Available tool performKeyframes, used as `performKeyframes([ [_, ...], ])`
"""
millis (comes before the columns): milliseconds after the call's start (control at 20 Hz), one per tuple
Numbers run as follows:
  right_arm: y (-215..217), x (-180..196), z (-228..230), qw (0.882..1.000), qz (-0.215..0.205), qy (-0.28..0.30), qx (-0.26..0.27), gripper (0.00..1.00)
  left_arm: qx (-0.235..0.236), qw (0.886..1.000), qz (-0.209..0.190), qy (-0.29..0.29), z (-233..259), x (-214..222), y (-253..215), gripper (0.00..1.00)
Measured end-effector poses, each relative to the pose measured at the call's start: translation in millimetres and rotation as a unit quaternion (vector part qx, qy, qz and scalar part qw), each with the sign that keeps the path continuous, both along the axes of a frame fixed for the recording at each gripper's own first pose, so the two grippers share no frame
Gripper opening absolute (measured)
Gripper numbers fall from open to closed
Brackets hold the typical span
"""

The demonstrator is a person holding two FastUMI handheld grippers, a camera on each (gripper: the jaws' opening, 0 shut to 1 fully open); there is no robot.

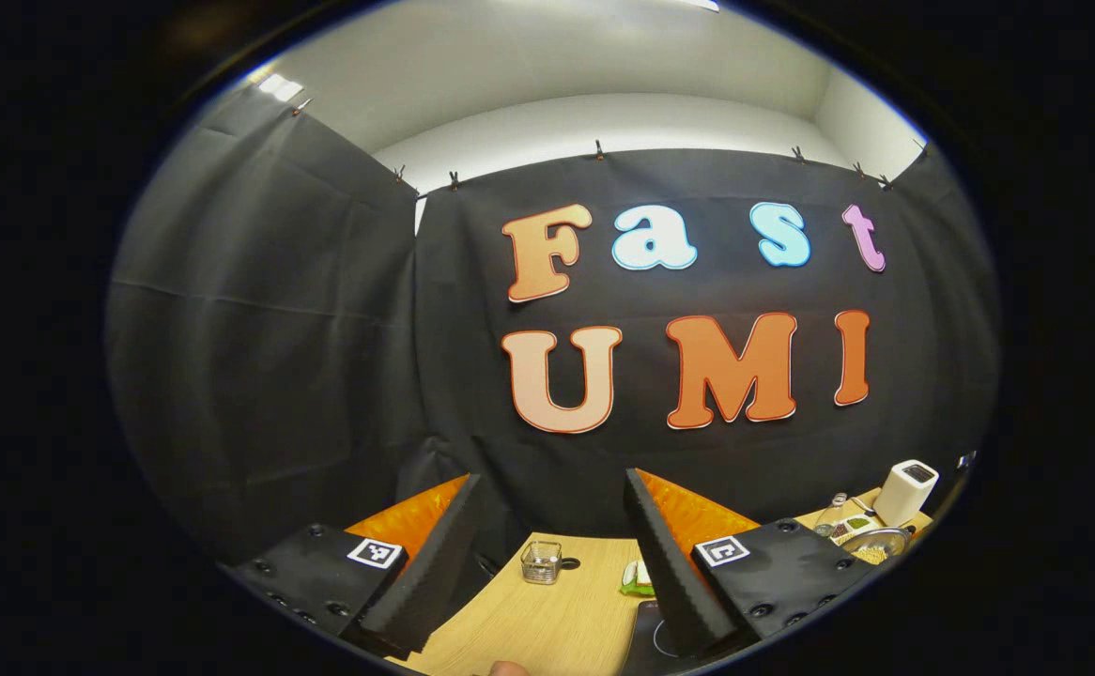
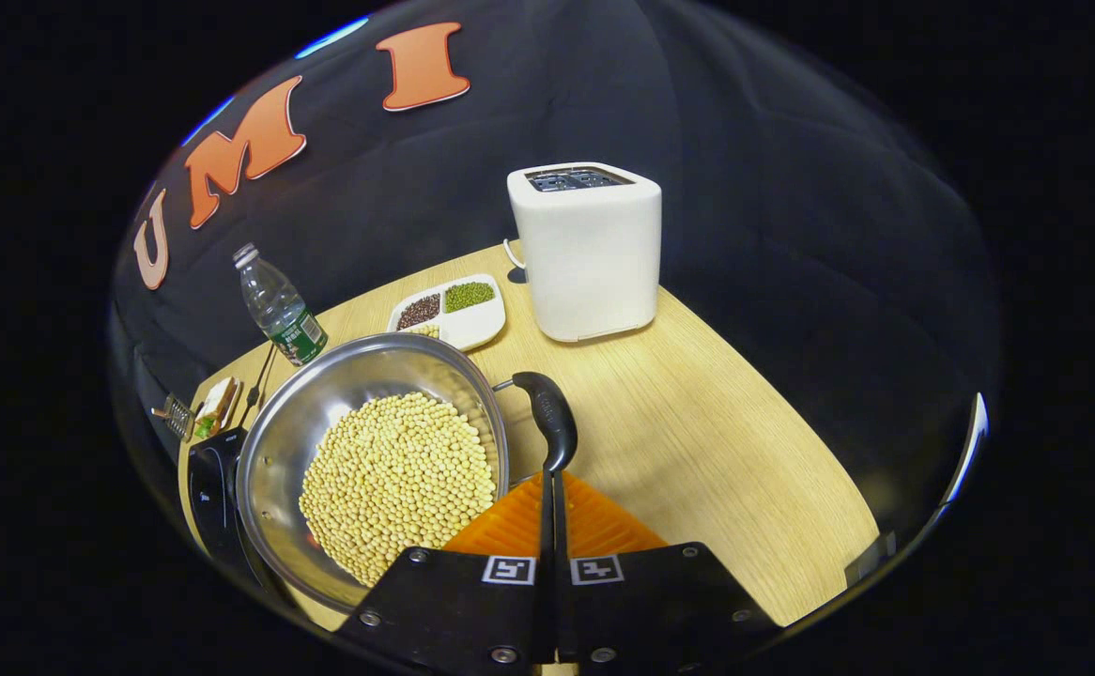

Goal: First push the handle of the pot to place it horizontally, then grasp the pot with both hands and set it on the induction cooktop.

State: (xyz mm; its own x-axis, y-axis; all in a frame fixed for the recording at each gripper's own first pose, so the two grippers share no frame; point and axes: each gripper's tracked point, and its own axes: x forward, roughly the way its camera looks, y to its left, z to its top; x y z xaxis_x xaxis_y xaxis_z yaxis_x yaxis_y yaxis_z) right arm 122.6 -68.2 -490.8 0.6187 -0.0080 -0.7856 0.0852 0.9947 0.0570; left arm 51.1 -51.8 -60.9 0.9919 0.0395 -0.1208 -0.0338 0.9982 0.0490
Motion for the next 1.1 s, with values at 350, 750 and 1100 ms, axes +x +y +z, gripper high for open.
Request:
performKeyframes([
  [350, -2, 9, 8, 1.0, 0.001, -0.007, 0.005, 0.0, -0.001, 1.0, -0.012, 0.007, -17, 11, -33, 0.99],
  [750, -12, 20, 49, 0.997, -0.014, -0.073, 0.017, 0.01, -0.006, 0.992, -0.125, 0.016, -94, 5, -191, 0.96],
  [1100, -3, 37, 70, 0.991, 0.038, -0.13, -0.016, 0.34, -0.039, 0.973, -0.202, 0.106, -217, -21, -331, 1.0],
])
